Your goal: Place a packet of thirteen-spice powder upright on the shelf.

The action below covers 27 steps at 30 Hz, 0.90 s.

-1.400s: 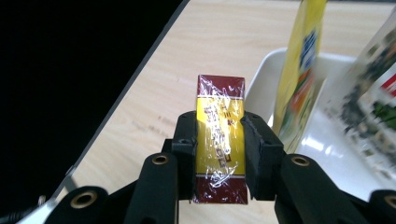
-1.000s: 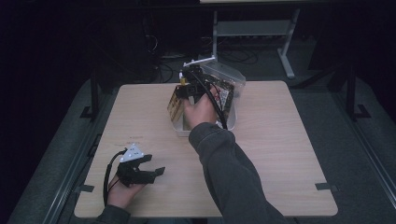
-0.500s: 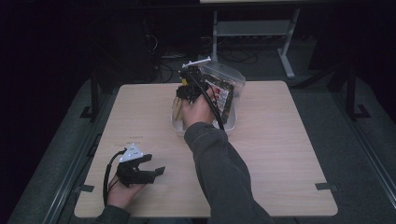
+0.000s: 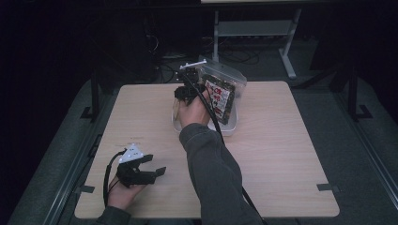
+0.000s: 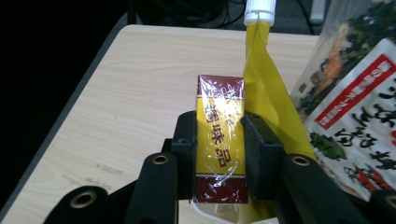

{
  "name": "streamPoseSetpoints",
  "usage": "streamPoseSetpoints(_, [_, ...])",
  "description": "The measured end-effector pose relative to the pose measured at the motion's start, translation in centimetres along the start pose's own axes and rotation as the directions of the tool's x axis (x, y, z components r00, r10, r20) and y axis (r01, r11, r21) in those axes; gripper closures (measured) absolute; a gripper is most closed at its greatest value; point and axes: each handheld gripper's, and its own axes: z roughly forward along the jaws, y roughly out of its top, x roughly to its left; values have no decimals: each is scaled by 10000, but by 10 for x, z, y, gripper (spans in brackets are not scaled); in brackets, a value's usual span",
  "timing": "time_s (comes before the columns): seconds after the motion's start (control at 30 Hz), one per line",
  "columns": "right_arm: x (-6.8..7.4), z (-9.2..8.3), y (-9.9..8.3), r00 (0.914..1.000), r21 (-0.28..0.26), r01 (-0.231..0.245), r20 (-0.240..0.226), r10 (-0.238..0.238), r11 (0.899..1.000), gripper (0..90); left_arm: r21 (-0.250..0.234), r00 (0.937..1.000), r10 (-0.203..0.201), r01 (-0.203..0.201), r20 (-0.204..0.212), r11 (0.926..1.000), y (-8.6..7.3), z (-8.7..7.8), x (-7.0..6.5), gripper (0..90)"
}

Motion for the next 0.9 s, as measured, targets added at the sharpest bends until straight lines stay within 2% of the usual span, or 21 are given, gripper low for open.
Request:
streamPoseSetpoints(0.4, [0, 6, -1, 9994, -27, -342, 28, 342, 9994, 675, 29, 10000, 98, -98, 5, 9999, 1, 0, -2, 242])
streamPoseSetpoints(0.73, [7, 9, -4, 9990, -57, -199, 405, 201, 9998, 676, -4, 9999, 130, -130, 14, 9999, 2, 0, -2, 243])
streamPoseSetpoints(0.9, [6, 11, -5, 9984, -29, -570, 55, 570, 9984, 665, -20, 9999, 145, -145, 10, 9999, 2, 0, -2, 244])
